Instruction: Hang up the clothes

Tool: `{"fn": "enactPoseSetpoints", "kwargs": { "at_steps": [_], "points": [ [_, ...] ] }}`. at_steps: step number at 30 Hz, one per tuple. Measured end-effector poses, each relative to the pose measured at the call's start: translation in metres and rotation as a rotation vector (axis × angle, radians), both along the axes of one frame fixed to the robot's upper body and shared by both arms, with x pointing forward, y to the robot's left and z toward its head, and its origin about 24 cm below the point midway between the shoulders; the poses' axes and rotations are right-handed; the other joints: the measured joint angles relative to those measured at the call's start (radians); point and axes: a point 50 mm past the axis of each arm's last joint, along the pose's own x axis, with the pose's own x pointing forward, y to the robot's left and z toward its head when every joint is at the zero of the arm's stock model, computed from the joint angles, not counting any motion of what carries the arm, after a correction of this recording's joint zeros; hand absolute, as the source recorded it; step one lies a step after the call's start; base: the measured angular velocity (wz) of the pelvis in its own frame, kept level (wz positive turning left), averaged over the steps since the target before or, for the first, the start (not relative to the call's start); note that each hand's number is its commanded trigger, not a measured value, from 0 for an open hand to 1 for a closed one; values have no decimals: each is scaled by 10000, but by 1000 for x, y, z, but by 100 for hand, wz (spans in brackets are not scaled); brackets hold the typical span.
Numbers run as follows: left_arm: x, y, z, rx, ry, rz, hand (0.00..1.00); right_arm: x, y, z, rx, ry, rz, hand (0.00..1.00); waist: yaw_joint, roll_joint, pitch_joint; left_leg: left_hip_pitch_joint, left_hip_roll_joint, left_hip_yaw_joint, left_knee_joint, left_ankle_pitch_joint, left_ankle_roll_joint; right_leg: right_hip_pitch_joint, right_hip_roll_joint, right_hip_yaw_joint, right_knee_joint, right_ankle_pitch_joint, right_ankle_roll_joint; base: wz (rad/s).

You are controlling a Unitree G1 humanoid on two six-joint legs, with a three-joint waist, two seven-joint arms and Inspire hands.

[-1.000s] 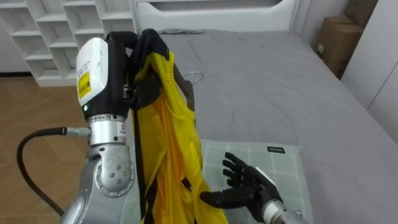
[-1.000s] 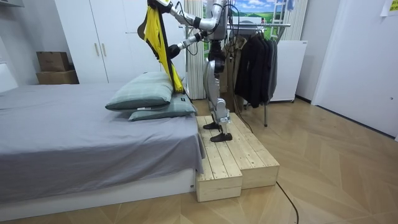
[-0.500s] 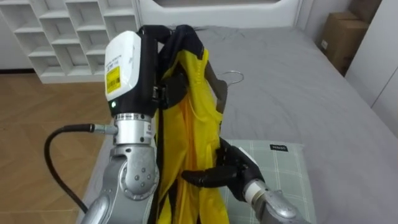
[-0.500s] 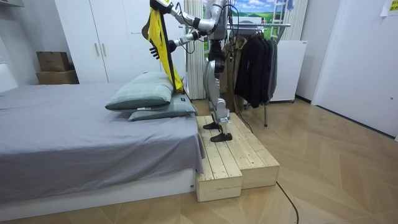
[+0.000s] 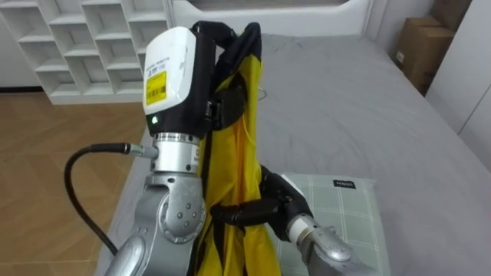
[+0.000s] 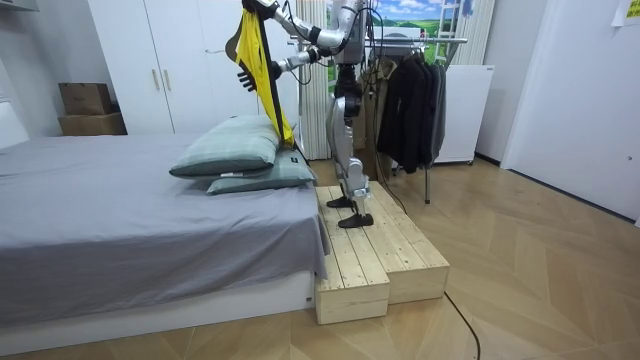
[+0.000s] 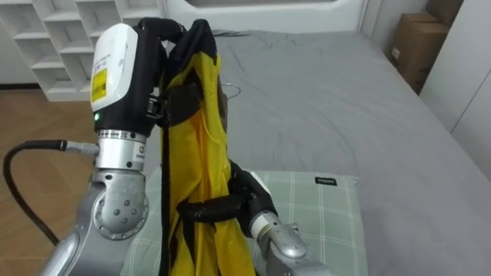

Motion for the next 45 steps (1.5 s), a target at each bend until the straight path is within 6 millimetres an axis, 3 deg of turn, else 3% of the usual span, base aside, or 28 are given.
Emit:
{"fn": "enactPoseSetpoints", "kwargs": {
  "at_steps": [7,8,9,10,11,30,42,45],
  "points": [
    [0,-1,0,-86,19,-38,100,1,-2,1,4,-33,-86,2,-73,1,-2,-20,1,-16,4,0,0,18,-1,-52,-1,0,0,1],
    [0,-2,0,-130,26,-56,100,2,-3,1,9,-35,-114,24,-73,3,-3,-19,1,-15,7,0,0,23,-1,-57,-1,0,0,0],
    [0,-2,0,-145,29,-62,100,2,-3,1,16,-37,-131,66,-73,5,-3,-20,1,-15,8,0,0,24,-1,-58,-1,0,0,0],
    [0,-3,0,-168,32,-71,100,2,-4,1,23,-39,-156,66,-73,9,-5,-20,0,-14,9,0,0,24,-2,-59,-1,0,0,0],
    [0,-3,0,-170,33,-72,100,2,-4,1,18,-38,-173,100,-76,14,-9,-20,1,-14,11,0,0,24,-1,-59,-1,0,0,0],
    [0,-5,-1,-44,301,-279,100,-1,-11,-14,-378,642,-619,100,-56,137,-25,-17,-3,-6,15,22,26,42,-18,-44,0,0,0,0],
    [5,7,-3,-236,487,327,100,-3,-10,-16,-880,507,-236,100,-138,170,-17,-24,-3,-12,6,23,27,50,-17,-46,-3,0,0,0],
    [3,-1,-4,-153,442,-33,100,-3,-11,-18,-959,614,-319,100,-78,168,-17,-10,-6,-13,3,23,28,51,-24,-49,-3,0,0,0]
  ]
}}
